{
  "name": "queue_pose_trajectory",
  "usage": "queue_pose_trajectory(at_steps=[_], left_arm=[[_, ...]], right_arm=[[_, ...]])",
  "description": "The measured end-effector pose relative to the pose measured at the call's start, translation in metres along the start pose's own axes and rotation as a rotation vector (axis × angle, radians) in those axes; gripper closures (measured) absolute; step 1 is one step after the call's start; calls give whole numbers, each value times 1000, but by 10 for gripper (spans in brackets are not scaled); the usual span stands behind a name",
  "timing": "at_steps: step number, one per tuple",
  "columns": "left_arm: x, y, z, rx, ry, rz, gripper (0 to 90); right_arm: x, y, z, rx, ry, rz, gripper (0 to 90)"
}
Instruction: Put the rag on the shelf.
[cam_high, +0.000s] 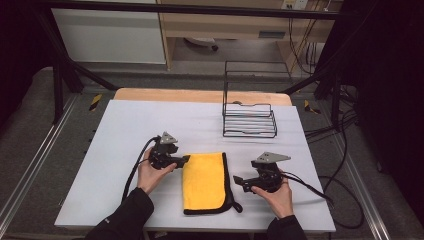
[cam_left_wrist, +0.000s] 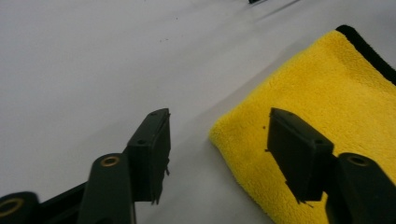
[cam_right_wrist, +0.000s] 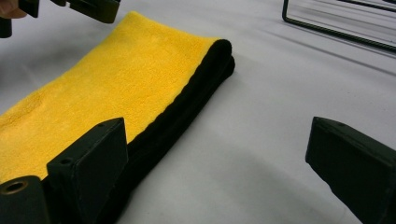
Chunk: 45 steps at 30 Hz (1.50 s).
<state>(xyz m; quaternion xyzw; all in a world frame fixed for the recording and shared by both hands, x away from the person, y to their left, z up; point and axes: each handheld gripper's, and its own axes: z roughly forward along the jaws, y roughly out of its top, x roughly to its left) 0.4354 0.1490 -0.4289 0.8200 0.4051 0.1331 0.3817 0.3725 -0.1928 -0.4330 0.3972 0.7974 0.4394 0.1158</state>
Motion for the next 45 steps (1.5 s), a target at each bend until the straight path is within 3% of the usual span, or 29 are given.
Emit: queue_pose_trajectory(at_steps=[3, 7, 17, 22, 28, 32, 35, 45], left_arm=[[1, -2, 7, 15, -14, -20, 469], [-1, -5, 14, 41, -13, -18, 527], [-4, -9, 18, 38, -43, -44, 682], [-7, -10, 19, 38, -39, -30, 723], [-10, -11, 19, 32, -28, -9, 750], [-9, -12, 19, 27, -35, -15, 752], [-9, -12, 19, 24, -33, -12, 751], [-9, -13, 19, 18, -34, -7, 751]], right_arm=[[0, 0, 1, 5, -1, 9, 67], [-1, 1, 3, 8, -4, 12, 69], [-4, 7, 13, -5, 4, 58, 80], [-2, 21, 28, -1, -13, 43, 74], [-5, 35, 56, 27, -45, 75, 96], [-9, 38, 71, 13, -24, 109, 211], [-12, 36, 79, 30, -41, 96, 310], [-9, 33, 82, 64, -1, 110, 521]])
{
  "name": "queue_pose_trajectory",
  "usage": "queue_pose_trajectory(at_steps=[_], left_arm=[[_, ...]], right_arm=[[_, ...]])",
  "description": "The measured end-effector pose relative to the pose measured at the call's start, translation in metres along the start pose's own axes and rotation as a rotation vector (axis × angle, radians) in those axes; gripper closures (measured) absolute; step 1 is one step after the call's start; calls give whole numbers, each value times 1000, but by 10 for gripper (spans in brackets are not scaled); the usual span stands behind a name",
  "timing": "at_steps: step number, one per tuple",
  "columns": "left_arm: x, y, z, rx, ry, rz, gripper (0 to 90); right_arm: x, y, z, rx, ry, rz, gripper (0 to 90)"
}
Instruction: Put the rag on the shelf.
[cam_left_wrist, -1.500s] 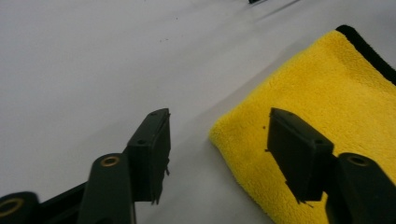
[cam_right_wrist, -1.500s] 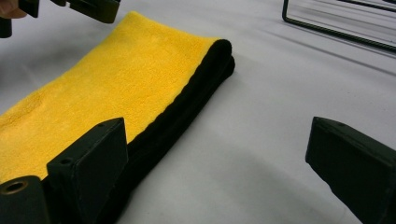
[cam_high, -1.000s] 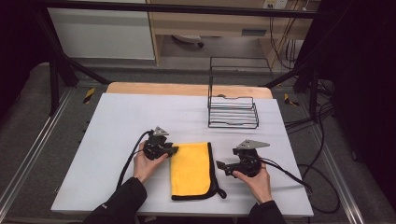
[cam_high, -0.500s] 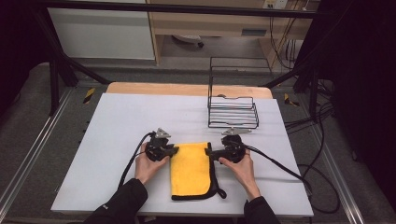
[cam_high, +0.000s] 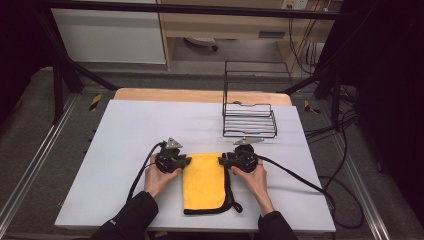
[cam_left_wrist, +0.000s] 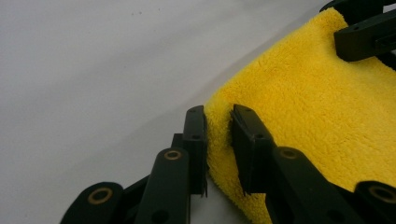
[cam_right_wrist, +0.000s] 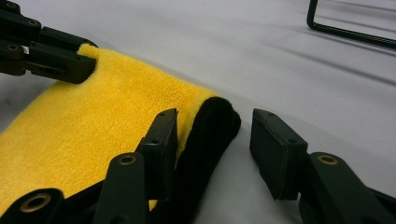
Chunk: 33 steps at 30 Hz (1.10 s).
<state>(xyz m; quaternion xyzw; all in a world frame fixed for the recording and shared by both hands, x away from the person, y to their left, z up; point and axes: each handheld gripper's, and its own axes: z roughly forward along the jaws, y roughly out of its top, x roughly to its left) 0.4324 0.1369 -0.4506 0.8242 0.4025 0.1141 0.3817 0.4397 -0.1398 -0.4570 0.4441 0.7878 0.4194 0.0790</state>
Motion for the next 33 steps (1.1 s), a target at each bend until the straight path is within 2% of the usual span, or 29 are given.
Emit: queue_pose_trajectory(at_steps=[6, 11, 14, 19, 22, 33], left_arm=[[1, 0, 0, -1, -1, 6, 751], [3, 1, 0, 4, -23, -8, 759], [4, 1, -1, 1, -30, -14, 791], [6, 1, -2, -6, -43, -21, 815], [5, 2, -5, -16, -44, -12, 819], [1, 9, -26, -84, -70, 9, 821]], right_arm=[[2, -1, 1, 8, 27, 8, 624], [5, 2, 3, 37, 36, 14, 730], [5, 3, 3, 47, 47, 37, 765], [5, 4, 1, 45, 46, 51, 793], [6, 5, -1, 36, 40, 48, 796], [12, 9, -19, -32, 52, 37, 796]])
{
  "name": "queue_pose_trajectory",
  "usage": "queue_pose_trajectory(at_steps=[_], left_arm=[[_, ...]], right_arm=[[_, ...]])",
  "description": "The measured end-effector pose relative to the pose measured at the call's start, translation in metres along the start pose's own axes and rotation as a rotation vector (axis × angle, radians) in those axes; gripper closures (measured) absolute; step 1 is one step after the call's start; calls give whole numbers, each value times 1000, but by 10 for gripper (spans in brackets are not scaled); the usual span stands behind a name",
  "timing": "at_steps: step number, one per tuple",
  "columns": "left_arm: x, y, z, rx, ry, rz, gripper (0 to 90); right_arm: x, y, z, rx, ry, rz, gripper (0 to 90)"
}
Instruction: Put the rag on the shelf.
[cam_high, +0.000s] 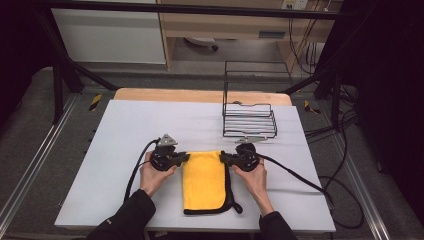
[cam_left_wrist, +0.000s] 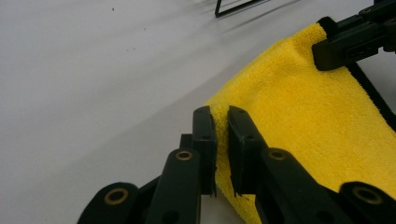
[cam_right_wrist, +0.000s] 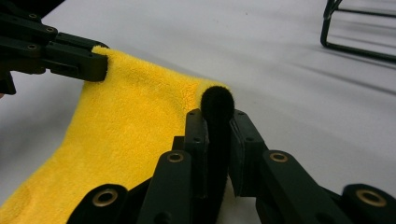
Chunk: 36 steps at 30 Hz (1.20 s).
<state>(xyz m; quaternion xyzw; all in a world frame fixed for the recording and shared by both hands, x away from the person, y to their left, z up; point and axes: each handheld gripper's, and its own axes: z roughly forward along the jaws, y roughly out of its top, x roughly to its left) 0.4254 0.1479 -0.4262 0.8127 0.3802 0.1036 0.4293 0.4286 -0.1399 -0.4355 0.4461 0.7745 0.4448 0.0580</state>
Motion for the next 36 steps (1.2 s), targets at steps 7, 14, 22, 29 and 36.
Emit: queue_pose_trajectory(at_steps=[7, 14, 22, 29, 36], left_arm=[[-6, 7, -10, -37, -4, 18, 822], [-11, 14, -21, -72, -7, 36, 823], [-17, 21, -32, -109, -13, 53, 824], [-23, 27, -42, -141, -17, 71, 824], [-29, 32, -50, -171, -14, 89, 825]], right_arm=[[7, 5, -15, -48, 10, -23, 796], [11, 9, -27, -88, 23, -26, 797], [17, 14, -39, -126, 14, -53, 799], [23, 18, -50, -157, 8, -74, 800], [27, 23, -60, -185, -1, -105, 804]])
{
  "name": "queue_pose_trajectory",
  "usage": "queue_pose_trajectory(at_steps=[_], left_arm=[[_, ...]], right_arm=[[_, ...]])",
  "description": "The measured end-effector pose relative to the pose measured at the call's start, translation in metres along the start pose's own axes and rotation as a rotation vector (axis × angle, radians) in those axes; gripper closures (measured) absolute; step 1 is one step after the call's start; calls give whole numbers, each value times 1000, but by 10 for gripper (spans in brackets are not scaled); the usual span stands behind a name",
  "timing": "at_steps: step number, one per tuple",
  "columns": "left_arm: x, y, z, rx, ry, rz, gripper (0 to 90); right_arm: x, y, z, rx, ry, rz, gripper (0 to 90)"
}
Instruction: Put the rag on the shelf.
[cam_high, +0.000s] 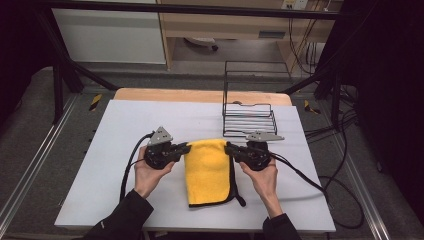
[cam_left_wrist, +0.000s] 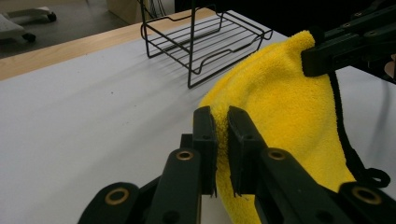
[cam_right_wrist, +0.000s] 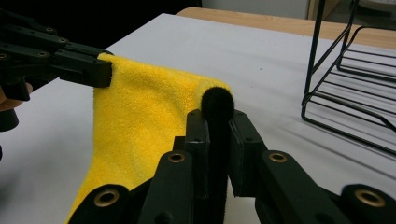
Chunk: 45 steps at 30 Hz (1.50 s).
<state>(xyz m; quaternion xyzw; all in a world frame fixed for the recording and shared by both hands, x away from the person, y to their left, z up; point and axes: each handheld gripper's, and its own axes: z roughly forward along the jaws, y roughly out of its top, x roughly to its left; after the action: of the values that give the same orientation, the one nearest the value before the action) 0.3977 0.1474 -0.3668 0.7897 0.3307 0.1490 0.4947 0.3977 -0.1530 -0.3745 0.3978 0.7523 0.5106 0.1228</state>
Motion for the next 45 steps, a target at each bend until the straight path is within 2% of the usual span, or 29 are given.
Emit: queue_pose_trajectory(at_steps=[6, 17, 27, 36, 45], left_arm=[[-6, 6, -6, -22, -2, 14, 825], [-16, 19, -15, -72, -1, 40, 826], [-23, 42, -17, -114, 7, 65, 827], [-23, 60, -17, -168, 9, 49, 827], [-26, 80, -17, -220, 19, 57, 827]], right_arm=[[5, 4, -8, -17, -10, -22, 806], [12, 14, -28, -81, -25, -45, 807], [14, 26, -46, -150, -51, -67, 807], [17, 42, -61, -206, -86, -100, 808], [17, 55, -71, -263, -118, -117, 808]])
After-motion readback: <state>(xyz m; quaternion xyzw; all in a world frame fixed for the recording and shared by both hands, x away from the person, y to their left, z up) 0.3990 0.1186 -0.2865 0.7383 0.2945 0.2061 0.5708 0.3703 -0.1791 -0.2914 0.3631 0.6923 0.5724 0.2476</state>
